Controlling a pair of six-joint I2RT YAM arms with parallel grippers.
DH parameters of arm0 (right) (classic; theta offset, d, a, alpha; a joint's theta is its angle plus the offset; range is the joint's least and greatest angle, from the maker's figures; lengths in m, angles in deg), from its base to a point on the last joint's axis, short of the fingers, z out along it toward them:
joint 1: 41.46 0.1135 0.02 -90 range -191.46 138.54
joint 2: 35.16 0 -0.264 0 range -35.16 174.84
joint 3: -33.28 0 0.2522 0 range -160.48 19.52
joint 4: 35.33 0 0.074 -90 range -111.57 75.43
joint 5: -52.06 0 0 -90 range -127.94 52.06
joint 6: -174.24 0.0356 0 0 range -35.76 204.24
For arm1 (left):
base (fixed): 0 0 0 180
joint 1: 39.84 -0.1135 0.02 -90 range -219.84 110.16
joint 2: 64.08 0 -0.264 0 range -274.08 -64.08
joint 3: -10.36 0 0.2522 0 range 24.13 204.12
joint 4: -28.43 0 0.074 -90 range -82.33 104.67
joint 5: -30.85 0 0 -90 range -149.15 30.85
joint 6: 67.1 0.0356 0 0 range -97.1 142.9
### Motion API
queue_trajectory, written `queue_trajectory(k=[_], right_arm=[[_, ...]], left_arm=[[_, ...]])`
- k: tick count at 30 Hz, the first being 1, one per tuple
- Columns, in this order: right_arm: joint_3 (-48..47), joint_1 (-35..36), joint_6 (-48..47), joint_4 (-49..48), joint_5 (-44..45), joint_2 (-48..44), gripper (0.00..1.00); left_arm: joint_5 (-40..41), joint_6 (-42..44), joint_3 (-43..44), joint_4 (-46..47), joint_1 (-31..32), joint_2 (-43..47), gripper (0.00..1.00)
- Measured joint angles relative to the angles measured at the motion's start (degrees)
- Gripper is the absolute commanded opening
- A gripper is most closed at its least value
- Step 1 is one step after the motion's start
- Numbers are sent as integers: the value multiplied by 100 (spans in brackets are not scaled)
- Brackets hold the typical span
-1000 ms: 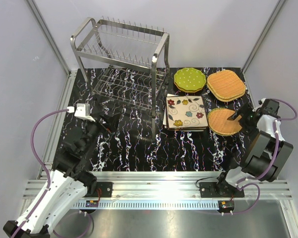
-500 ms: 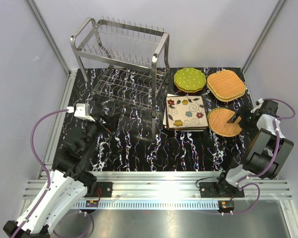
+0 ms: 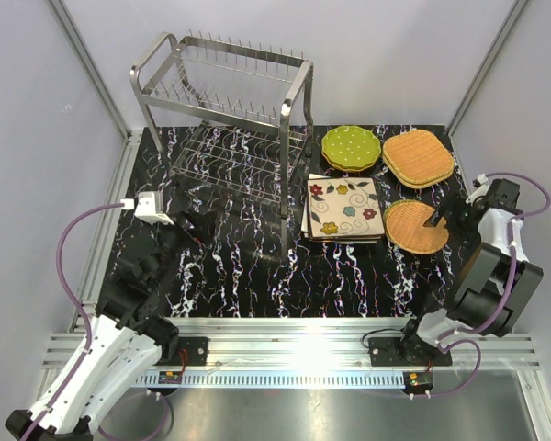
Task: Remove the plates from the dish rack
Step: Place the plate on the table
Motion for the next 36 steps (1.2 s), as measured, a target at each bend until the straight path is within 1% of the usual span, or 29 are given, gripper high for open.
queue_trajectory(k=[6, 12, 17, 20, 23, 28, 32, 34, 36], right_arm=[[-476, 48, -422, 402, -173, -35, 100], [-1093, 348, -765, 625, -354, -144, 100], [-1838, 575, -1003, 717, -568, -166, 100], [-2391, 850, -1237, 774, -586, -166, 100], [-2813, 1279, -1478, 782, -505, -166, 100], [-3106, 1875, -1770, 769, -424, -170, 100], [-3246, 1958, -1777, 767, -426, -177, 100], [-3342, 1958, -1731, 745, -426, -188, 100], [-3388, 1958, -1668, 699, -424, -245, 100]], left_arm=[[234, -94, 330, -413, -13, -74, 99], [444, -138, 907, -848, -57, -321, 99], [560, -131, 1309, -1204, -190, -518, 99], [540, -125, 1567, -1379, -409, -699, 99], [350, -107, 1816, -1550, -909, -944, 99], [-258, -107, 2168, -1733, -2055, -1340, 99], [-935, -190, 2413, -1790, -2975, -1685, 99], [-1165, -273, 2470, -1794, -3303, -1834, 99], [-1331, -323, 2492, -1799, -3462, -1958, 99]])
